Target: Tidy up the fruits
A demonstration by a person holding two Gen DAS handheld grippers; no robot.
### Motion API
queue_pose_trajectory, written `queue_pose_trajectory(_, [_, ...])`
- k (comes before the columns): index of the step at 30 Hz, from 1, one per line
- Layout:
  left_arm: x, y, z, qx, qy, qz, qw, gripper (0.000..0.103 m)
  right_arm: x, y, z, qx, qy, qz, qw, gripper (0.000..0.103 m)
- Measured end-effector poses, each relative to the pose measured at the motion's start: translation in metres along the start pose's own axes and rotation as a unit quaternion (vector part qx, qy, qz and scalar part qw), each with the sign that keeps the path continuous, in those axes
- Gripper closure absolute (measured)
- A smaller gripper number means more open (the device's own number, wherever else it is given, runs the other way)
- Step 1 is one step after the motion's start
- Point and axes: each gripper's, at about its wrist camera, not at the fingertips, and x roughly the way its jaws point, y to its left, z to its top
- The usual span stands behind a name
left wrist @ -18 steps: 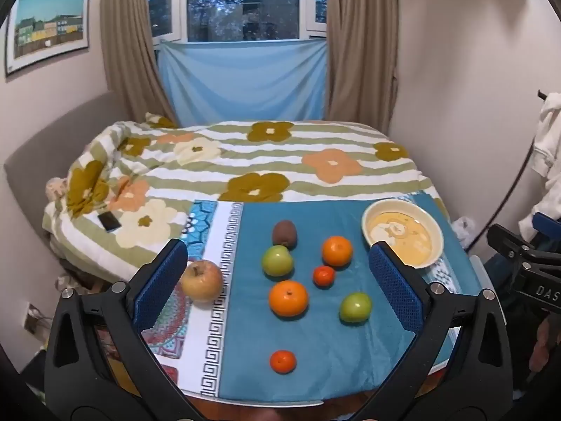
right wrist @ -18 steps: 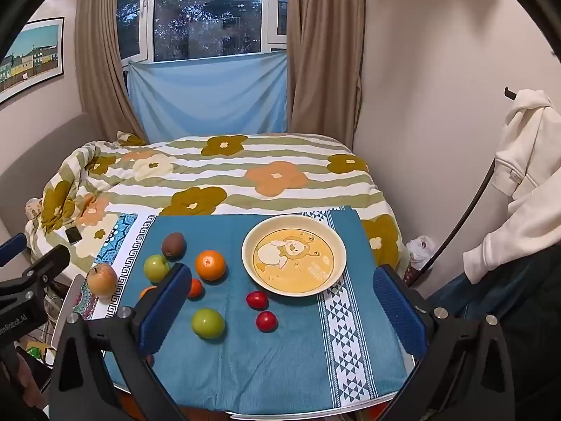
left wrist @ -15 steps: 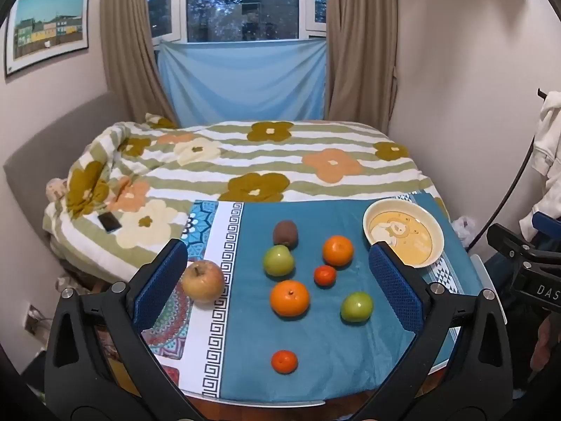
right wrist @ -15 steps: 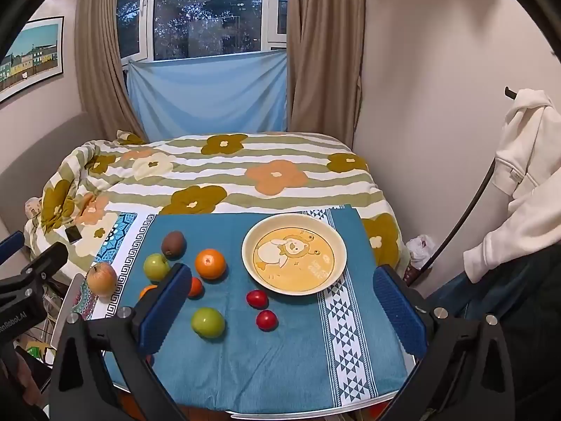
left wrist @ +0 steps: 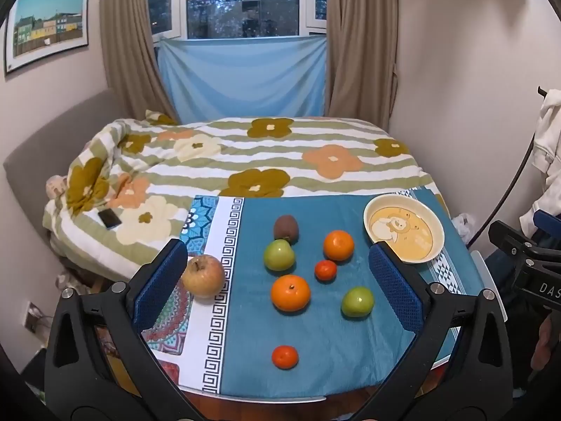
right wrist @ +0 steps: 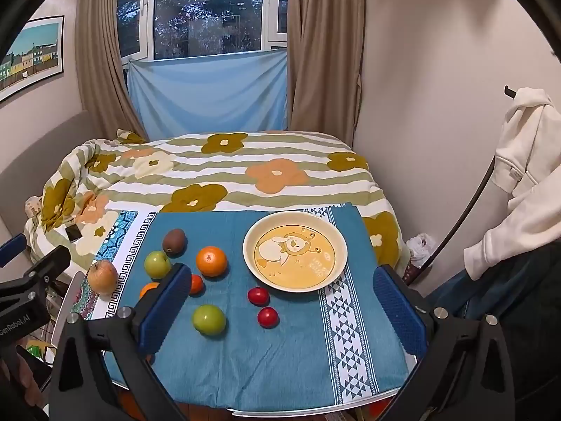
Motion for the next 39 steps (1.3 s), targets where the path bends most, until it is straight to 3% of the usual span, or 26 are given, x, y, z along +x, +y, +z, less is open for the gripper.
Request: queue_pose_trajectory(39, [-0.01,-0.003,0.0,-0.001,-0.006,0.001,1.0,0.0,-0.009,0.001,-0.003,0.0,-0.004,0.005,1.0,0.0])
